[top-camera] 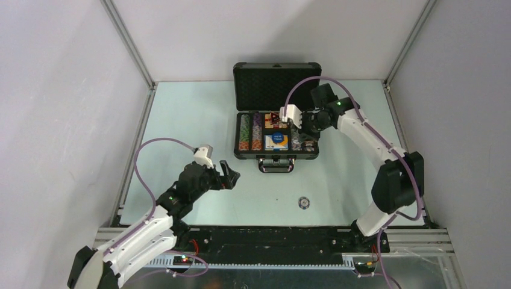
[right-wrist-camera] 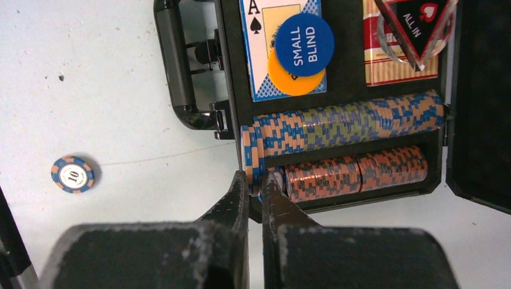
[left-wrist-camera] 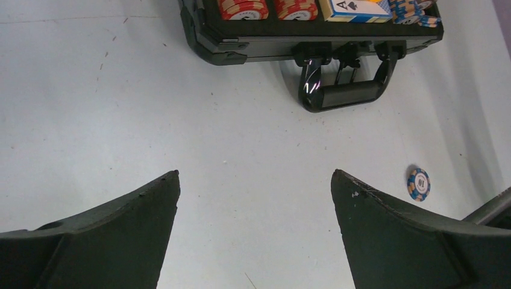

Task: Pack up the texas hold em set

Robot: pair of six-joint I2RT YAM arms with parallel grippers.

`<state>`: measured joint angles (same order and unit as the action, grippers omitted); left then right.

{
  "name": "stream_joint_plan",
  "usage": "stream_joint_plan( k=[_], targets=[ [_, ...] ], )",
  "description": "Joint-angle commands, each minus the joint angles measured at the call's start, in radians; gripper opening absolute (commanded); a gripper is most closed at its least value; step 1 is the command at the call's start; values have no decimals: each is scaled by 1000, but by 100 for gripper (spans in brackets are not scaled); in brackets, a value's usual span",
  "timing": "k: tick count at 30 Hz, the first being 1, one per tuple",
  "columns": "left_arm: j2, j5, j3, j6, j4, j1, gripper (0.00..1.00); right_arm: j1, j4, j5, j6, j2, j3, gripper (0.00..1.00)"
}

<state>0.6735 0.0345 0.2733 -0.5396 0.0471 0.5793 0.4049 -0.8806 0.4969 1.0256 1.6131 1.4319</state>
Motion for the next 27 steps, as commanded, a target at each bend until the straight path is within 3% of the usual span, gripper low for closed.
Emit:
stream_joint_plan(
  k=[1, 27],
  targets=[
    [8, 51, 8, 29, 3, -6, 100, -2, -144, -4, 84, 86, 115, 0],
    [20, 67, 8, 24, 7, -6, 100, 16, -37, -70, 87, 184, 79, 0]
  ],
)
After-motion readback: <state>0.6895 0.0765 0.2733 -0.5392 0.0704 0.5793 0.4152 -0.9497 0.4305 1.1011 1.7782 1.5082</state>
